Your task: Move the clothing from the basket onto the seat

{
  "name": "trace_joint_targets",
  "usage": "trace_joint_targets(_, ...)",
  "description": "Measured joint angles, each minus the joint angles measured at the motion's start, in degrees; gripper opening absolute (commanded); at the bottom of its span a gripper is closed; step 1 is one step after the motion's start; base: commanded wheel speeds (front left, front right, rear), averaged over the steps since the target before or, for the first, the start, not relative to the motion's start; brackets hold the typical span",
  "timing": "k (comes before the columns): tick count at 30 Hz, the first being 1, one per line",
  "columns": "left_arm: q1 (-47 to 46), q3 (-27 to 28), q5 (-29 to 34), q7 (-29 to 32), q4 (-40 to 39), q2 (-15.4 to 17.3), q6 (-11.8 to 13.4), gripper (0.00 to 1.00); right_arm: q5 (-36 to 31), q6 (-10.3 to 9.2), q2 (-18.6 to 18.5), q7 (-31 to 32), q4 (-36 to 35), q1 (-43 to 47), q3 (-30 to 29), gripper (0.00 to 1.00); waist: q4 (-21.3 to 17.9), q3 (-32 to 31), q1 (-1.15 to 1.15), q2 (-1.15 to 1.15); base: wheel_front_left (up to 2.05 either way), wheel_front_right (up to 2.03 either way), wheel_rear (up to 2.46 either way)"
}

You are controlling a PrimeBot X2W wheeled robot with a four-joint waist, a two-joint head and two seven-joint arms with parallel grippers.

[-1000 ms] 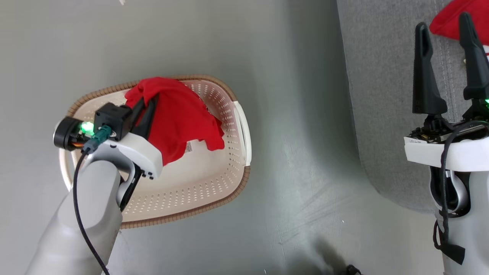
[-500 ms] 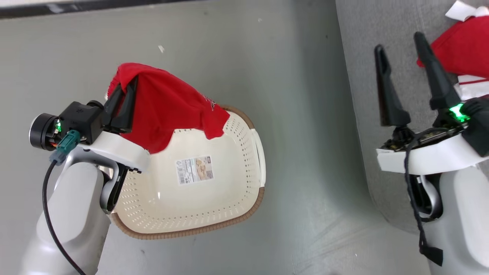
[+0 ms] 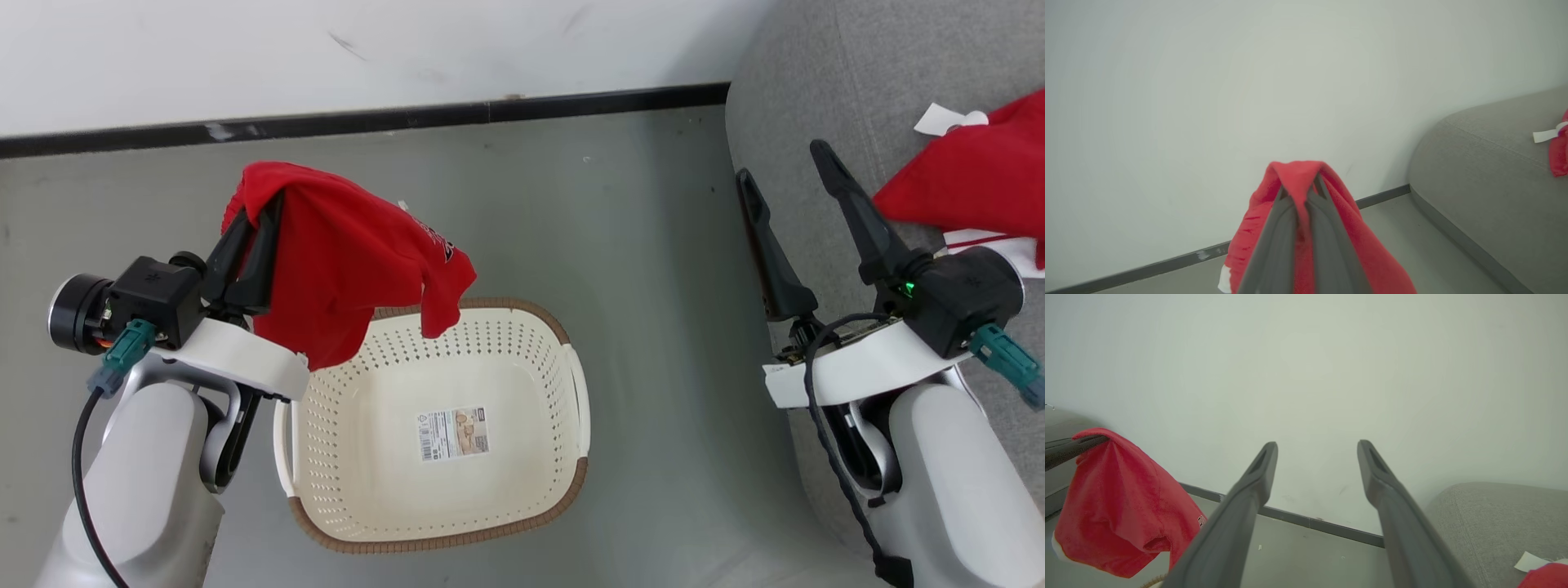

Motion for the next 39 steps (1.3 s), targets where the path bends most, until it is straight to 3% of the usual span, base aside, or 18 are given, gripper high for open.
trace_joint_targets(17, 4.1, -4.0, -0.1, 0.6, -1.8, 1.1, -2.0, 0.00, -0.1, 0.00, -1.0, 0.0, 6.1, 7.9, 4.1, 1.00, 2.2, -12.1, 0.00, 0.00, 0.00, 0.00, 0.00)
trace_joint_targets(39, 4.1, -14.6, -2.0, 8.8, -9.5, -0.2, -3.7, 0.00, 2.4, 0.00, -7.0, 0.0, 15.1, 6.6, 26.9, 1.00, 3.7, -22.7, 0.00, 0.00, 0.00, 0.00, 0.00)
